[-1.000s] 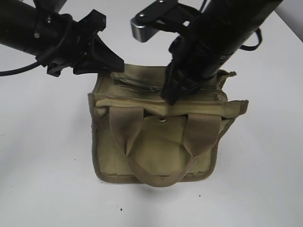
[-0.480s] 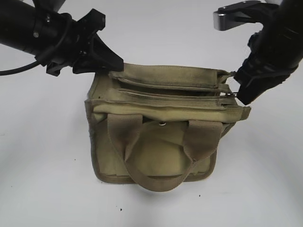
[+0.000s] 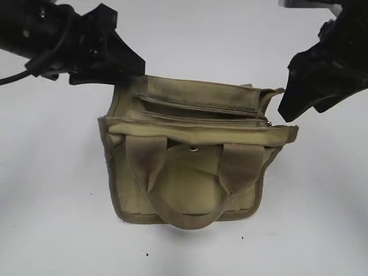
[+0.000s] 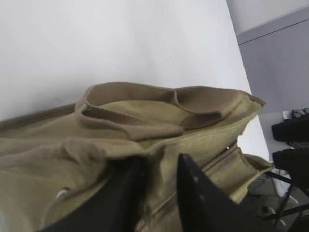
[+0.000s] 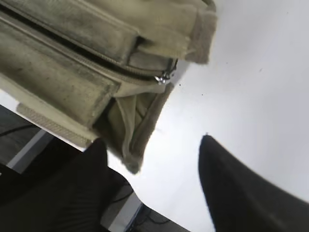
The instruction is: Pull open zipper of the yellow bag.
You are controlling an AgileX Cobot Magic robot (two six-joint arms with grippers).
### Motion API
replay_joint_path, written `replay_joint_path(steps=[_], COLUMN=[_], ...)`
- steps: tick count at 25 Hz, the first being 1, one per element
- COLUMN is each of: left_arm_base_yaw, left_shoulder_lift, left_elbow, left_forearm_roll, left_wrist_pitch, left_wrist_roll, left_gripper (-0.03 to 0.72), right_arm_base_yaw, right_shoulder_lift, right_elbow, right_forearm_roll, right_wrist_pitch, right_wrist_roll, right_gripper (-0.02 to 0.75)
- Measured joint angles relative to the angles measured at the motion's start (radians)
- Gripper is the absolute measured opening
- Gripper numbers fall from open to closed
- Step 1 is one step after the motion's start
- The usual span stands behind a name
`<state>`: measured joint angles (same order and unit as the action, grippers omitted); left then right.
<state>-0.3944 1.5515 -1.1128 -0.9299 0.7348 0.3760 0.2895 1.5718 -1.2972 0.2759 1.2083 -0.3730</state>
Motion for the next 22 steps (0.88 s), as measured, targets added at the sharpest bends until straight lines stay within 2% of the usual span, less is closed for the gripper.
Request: replay_joint_path(steps=[1, 3, 5, 8, 13, 17, 22], left_arm_base_yaw=[0.000, 0.000, 0.000, 0.001, 0.001, 0.002, 0.002], left_shoulder_lift=[-0.015, -0.070, -0.136, -0.254, -0.483, -0.719, -1.043], left_elbow=[-0.001, -0.002, -0.003, -0.003, 0.036, 0.183, 0.401], left_forearm_roll=[0.023, 0.098, 0.182, 0.313, 0.593, 0.773, 0.921], left_wrist_pitch=[0.002, 0.019, 0.056, 0.148, 0.320, 0.352, 0.368], left_wrist_roll=[0.000, 0.000, 0.000, -0.037, -0.253, -0.376, -0.410], left_gripper=[0.276, 0.372, 0.415, 0.433, 0.436, 0.438, 0.439], right_arm_base_yaw=[0.000, 0.000, 0.000, 0.000, 0.000, 0.000, 0.000], right_shoulder_lift=[-0.019, -0.072, -0.134, -0.257, -0.524, -0.788, -1.080], right_elbow=[0.002, 0.023, 0.065, 0.174, 0.390, 0.541, 0.662], right_forearm_roll=[0.000, -0.001, -0.002, -0.003, -0.035, -0.071, -0.123], right_wrist_pitch=[0.000, 0.000, 0.000, 0.000, 0.001, 0.004, -0.004], right_wrist_roll=[0.020, 0.040, 0.049, 0.069, 0.084, 0.117, 0.138], right_gripper=[0.460, 0.553, 0.585, 0.596, 0.595, 0.594, 0.594])
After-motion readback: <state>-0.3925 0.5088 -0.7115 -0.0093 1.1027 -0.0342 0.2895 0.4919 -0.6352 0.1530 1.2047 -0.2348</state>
